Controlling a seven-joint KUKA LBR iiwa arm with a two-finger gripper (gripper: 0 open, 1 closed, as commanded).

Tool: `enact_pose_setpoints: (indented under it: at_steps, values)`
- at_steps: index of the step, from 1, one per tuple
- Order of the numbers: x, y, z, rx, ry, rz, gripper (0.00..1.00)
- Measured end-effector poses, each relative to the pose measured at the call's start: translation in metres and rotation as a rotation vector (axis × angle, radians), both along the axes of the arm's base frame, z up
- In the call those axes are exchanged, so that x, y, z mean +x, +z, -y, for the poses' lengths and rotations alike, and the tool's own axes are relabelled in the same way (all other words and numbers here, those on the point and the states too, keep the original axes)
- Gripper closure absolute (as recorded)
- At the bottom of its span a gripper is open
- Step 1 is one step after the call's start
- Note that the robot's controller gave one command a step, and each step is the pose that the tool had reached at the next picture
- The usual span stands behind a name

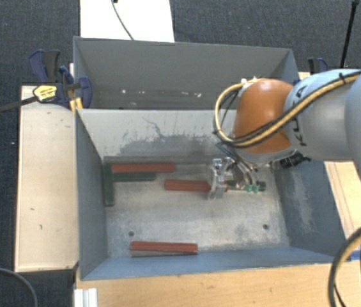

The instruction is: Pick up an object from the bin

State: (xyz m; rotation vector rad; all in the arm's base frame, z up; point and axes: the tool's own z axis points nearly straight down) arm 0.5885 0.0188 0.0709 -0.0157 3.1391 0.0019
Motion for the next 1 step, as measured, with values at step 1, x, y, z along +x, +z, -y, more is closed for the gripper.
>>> enact_pose_setpoints:
  at_steps: [1]
  values:
    - [0.0009, 0.1453, 0.0294, -0.003, 0.182, 0.009, 1.00]
